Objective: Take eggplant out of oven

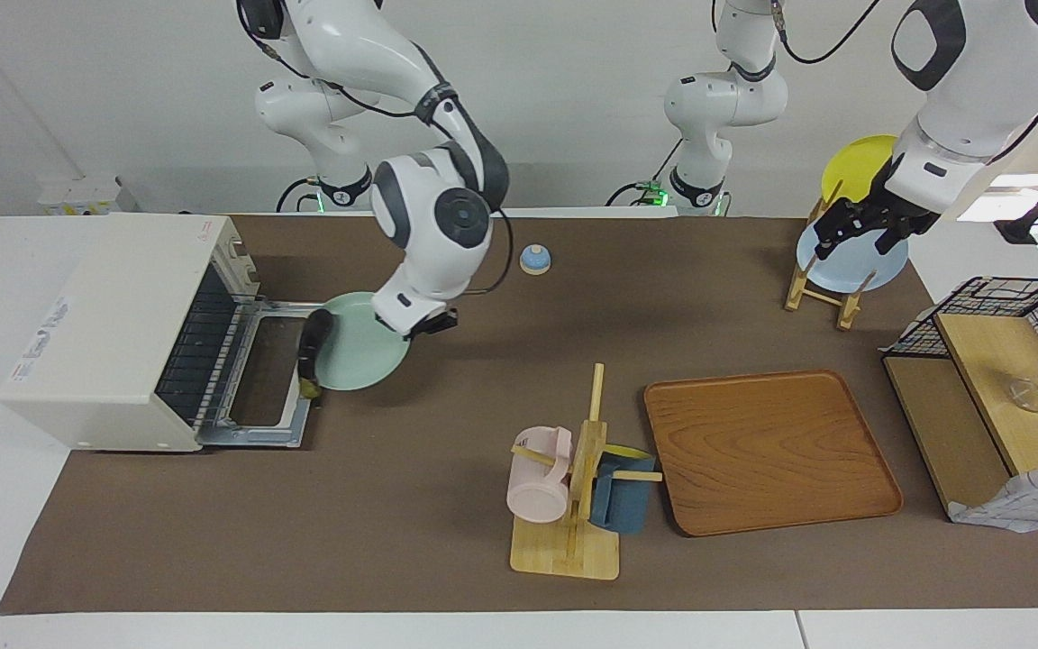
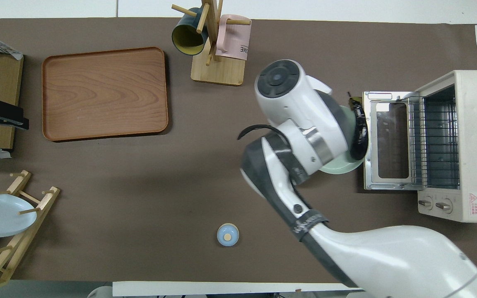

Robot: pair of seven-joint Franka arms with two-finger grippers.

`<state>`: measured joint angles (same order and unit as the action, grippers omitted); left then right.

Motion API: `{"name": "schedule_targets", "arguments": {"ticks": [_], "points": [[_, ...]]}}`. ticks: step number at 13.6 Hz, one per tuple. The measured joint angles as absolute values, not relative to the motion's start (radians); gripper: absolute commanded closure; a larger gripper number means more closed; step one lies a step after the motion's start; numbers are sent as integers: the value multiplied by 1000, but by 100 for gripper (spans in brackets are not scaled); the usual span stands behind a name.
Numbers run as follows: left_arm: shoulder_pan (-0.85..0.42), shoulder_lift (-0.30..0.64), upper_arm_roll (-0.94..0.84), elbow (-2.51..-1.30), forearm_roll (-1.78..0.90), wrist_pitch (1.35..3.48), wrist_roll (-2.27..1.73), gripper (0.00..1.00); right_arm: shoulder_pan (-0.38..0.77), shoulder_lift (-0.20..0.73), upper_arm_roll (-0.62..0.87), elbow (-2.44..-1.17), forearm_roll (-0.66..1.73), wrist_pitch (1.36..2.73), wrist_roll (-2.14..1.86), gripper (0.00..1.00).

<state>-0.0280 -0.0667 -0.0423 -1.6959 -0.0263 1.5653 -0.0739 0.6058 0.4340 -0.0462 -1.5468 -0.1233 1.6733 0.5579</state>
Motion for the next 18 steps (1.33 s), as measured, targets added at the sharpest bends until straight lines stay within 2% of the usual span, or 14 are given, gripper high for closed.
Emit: {"name": "schedule_targets", "arguments": {"ticks": [3, 6, 7, 8, 10, 13, 15, 16, 18], "points": [[-28, -67, -42, -1696, -26, 1565, -74, 0, 733, 651, -38, -1277, -68, 1677, 695, 100], [-29, -68, -45, -1696, -27, 1552, -76, 0, 770, 793, 28, -1144, -64, 1782, 839, 99], [-29, -73, -50, -1695, -27, 1522, -80, 0, 768, 815, 48, -1124, -65, 1817, 874, 92], [-30, -82, -55, -1695, -27, 1490, -85, 0, 767, 824, 65, -1109, -65, 1827, 899, 75], [-32, -108, -61, -1722, -27, 1461, -90, 0, 766, 825, 81, -1090, -64, 1818, 927, 50], [-98, -191, -69, -1913, -33, 1631, -112, 0, 745, 786, 76, -1051, -66, 1799, 937, 44], [-178, -237, -74, -2031, -35, 1703, -165, 0, 671, 698, 69, -1053, -66, 1774, 920, 46], [-221, -252, -76, -2077, -39, 1743, -191, 0, 608, 640, 69, -1084, -65, 1753, 868, 54], [-340, -240, -79, -2151, -65, 1924, -335, 0, 466, 514, 71, -1239, -61, 1747, 723, 82]]}}
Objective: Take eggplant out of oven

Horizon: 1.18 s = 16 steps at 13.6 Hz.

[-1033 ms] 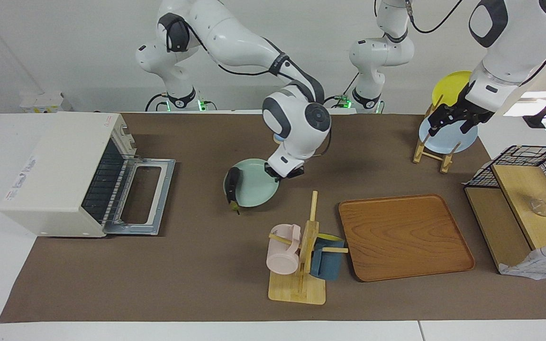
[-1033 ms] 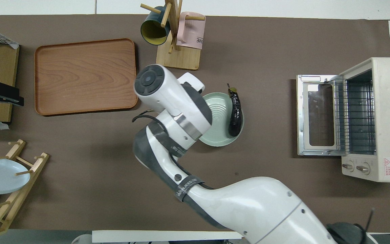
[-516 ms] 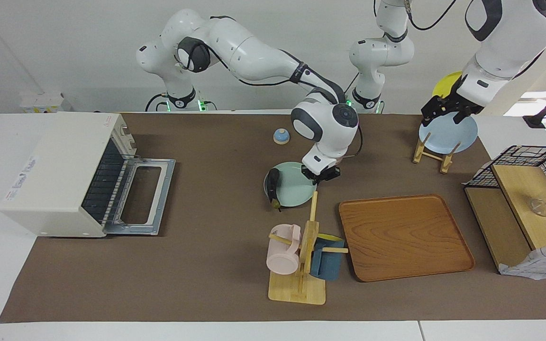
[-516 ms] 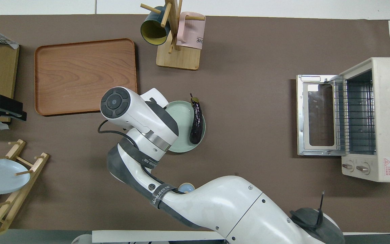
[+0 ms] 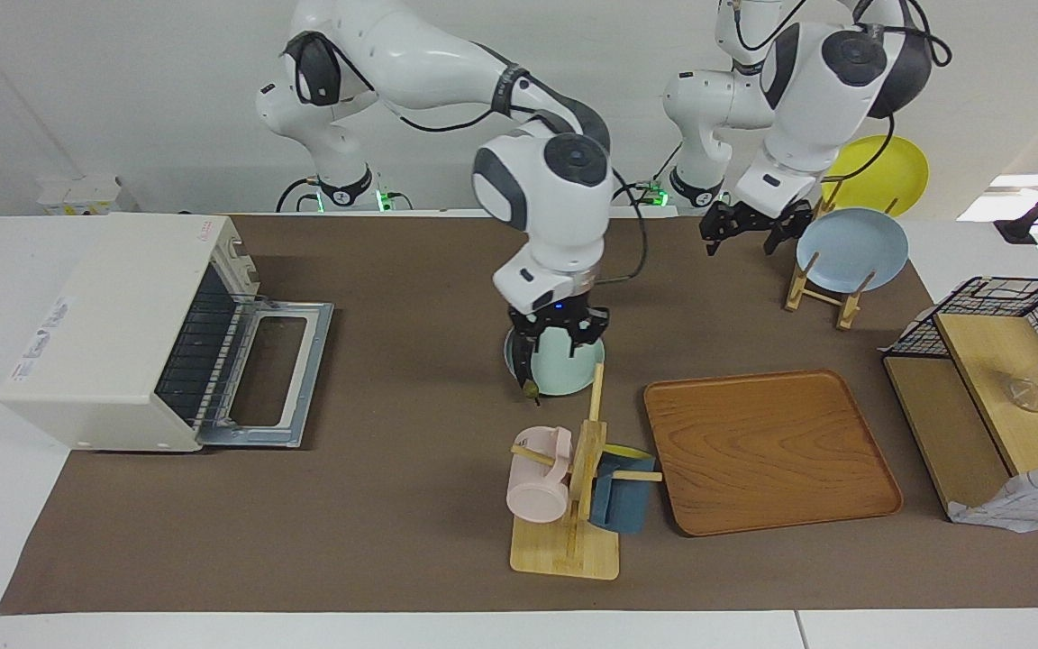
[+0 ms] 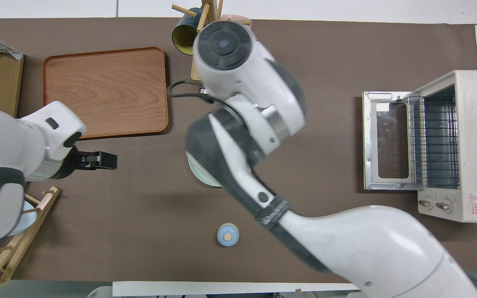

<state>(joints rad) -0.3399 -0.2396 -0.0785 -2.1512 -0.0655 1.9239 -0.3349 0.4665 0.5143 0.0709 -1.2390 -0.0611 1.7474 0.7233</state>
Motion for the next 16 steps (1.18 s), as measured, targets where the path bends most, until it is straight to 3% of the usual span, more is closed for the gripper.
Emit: {"name": "schedule_targets", "arguments": {"ticks": [3, 7, 8, 12, 14, 16], "points": [[-573, -85, -84, -2180, -69, 2252, -670, 0, 344, 380, 71, -1517, -62, 1760, 562, 96], [-727, 187, -85, -2089, -69, 2492, -846, 0, 215, 289, 70, -1806, -67, 1889, 432, 99], [-734, 233, -85, -2064, -69, 2501, -854, 8, 197, 274, 70, -1856, -89, 1929, 410, 99], [-736, 313, -77, -2018, -106, 2518, -857, 78, 107, 234, 70, -2053, -182, 2127, 321, 99], [-736, 313, -76, -2014, -141, 2518, -857, 92, 83, 233, 70, -2099, -192, 2180, 299, 99], [-736, 313, -75, -2009, -156, 2512, -859, 98, 80, 233, 71, -2107, -231, 2184, 289, 99]]}}
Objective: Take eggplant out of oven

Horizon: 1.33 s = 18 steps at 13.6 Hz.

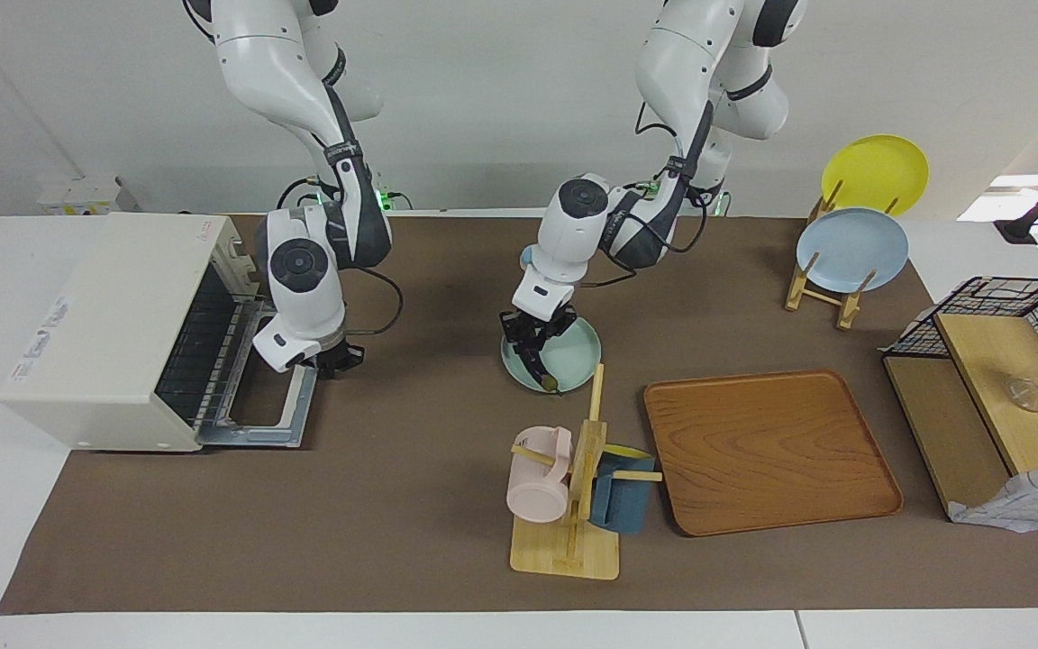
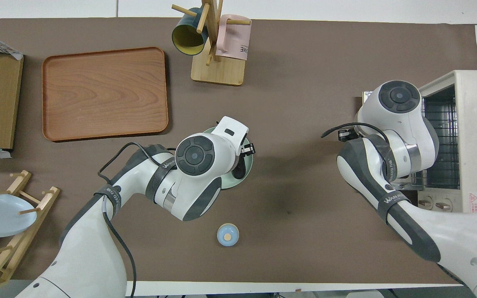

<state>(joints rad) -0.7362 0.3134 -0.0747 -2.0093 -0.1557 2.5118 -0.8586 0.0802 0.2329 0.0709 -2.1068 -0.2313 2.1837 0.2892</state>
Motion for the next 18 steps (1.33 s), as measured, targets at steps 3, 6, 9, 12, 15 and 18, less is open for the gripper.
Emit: {"name": "schedule_targets", "arguments": {"ticks": [3, 6, 9, 12, 15, 18], "points": [[-681, 311, -55, -1906, -161, 2343, -860, 99, 82, 232, 79, -2108, -309, 2177, 275, 99], [-482, 289, -42, -1833, -135, 2189, -645, 100, 86, 230, 95, -2067, -337, 2094, 241, 99], [-244, 307, -37, -1832, -115, 2158, -208, 100, 75, 183, 100, -1977, -327, 1916, 142, 98], [-162, 393, -34, -1761, 13, 2158, -30, 10, -30, 67, 92, -1925, -301, 1793, -43, 67], [-164, 424, -38, -1722, 59, 2144, -7, 0, -152, -27, 73, -1923, -202, 1757, -134, 0], [-138, 344, -31, -1680, 62, 1972, -7, 0, -168, -109, 71, -1861, -55, 1694, -136, 0]]}}
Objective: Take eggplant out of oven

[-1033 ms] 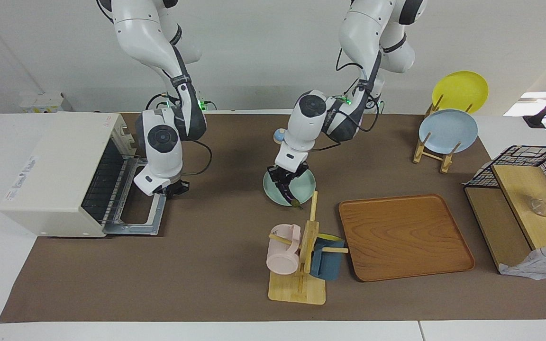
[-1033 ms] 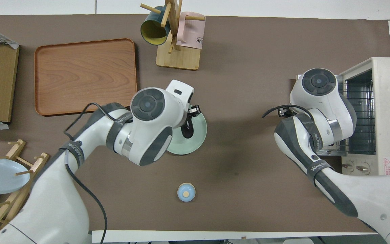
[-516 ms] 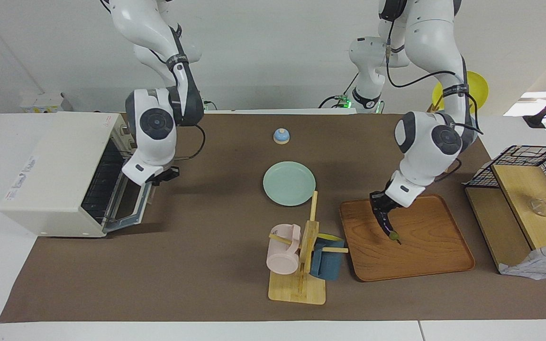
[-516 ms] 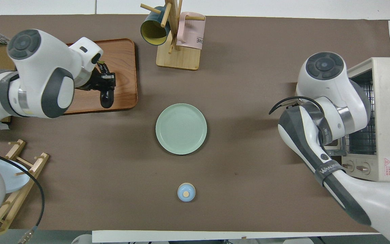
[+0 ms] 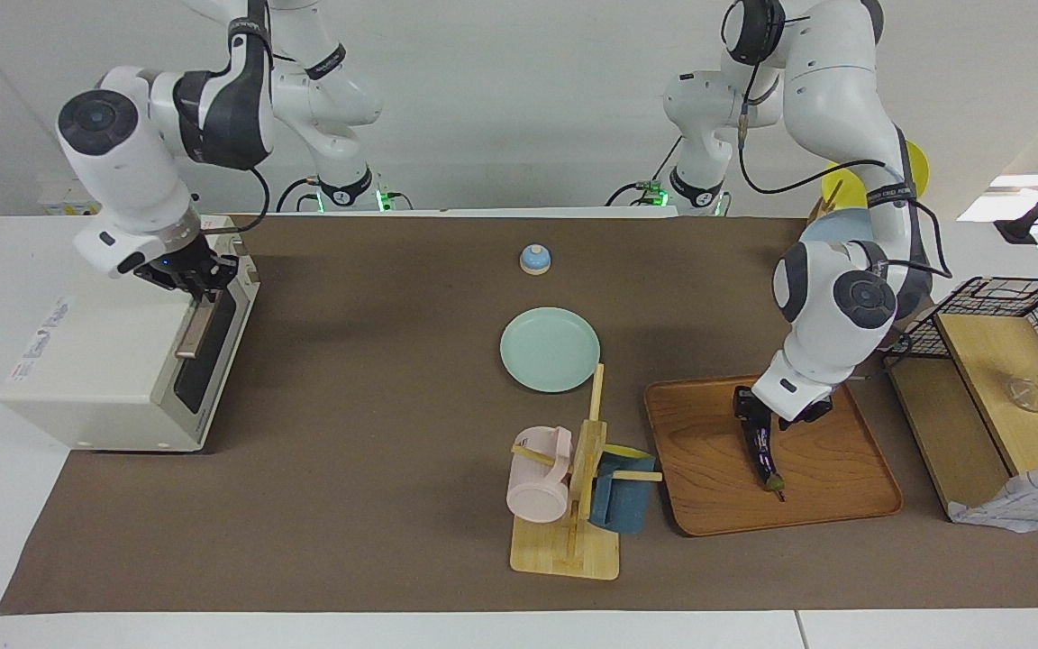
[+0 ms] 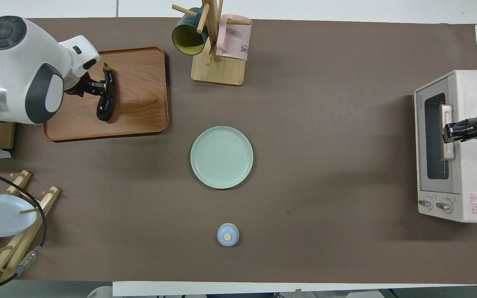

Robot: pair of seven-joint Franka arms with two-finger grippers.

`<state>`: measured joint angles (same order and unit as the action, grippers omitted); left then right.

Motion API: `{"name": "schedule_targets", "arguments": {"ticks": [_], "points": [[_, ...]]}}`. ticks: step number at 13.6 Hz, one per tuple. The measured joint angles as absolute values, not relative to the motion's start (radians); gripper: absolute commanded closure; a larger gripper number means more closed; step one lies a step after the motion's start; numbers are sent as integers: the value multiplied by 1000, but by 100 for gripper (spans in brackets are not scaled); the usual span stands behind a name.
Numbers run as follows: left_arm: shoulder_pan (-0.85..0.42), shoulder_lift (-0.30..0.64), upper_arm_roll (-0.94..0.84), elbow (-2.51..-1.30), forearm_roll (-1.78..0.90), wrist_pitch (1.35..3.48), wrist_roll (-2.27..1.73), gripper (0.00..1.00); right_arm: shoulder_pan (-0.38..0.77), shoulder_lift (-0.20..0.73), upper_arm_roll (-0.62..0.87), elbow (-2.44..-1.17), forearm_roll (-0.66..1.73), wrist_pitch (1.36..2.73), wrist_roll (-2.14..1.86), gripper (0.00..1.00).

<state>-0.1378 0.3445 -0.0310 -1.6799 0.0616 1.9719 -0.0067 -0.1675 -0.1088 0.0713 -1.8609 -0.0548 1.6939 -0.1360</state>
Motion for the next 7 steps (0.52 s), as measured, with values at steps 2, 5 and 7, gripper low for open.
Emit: {"name": "schedule_targets", "arguments": {"ticks": [2, 5, 7], "points": [[-99, 196, -28, -1659, 60, 1746, -1, 0, -165, -129, 75, -1733, -24, 1569, -135, 0], [-39, -25, -24, -1650, -3, 1510, -1, 0, -163, -94, 77, -1540, 11, 1388, -134, 0], [-18, -61, -24, -1581, -36, 1377, -1, 0, -163, -61, 78, -1518, 11, 1365, -133, 0]]}}
